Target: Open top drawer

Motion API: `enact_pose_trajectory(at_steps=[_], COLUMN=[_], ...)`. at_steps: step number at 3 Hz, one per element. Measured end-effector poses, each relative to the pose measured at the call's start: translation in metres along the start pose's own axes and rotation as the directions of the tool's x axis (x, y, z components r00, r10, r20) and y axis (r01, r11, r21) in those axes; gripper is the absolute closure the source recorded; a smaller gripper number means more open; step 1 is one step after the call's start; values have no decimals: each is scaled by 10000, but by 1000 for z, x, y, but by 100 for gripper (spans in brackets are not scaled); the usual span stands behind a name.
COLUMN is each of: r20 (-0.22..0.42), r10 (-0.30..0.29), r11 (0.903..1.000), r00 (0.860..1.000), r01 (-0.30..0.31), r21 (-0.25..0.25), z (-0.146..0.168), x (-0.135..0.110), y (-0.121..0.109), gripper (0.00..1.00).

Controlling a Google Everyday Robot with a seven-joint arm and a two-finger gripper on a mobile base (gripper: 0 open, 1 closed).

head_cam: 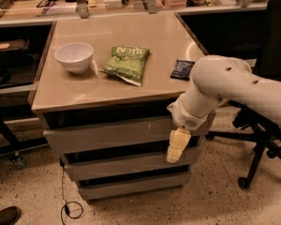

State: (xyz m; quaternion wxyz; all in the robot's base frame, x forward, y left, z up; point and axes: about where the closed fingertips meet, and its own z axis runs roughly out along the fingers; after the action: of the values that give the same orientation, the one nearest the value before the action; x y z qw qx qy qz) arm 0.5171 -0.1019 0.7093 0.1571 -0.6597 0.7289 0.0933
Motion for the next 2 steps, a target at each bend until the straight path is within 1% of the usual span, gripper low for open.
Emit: enact_pose_trajectory(at_steps=[2], r20=[-122], r10=[-6], r11=[9999], r00=[9999], r01=[5], r21=[-129], z=[22], x=[13], y=[-22], gripper=[0])
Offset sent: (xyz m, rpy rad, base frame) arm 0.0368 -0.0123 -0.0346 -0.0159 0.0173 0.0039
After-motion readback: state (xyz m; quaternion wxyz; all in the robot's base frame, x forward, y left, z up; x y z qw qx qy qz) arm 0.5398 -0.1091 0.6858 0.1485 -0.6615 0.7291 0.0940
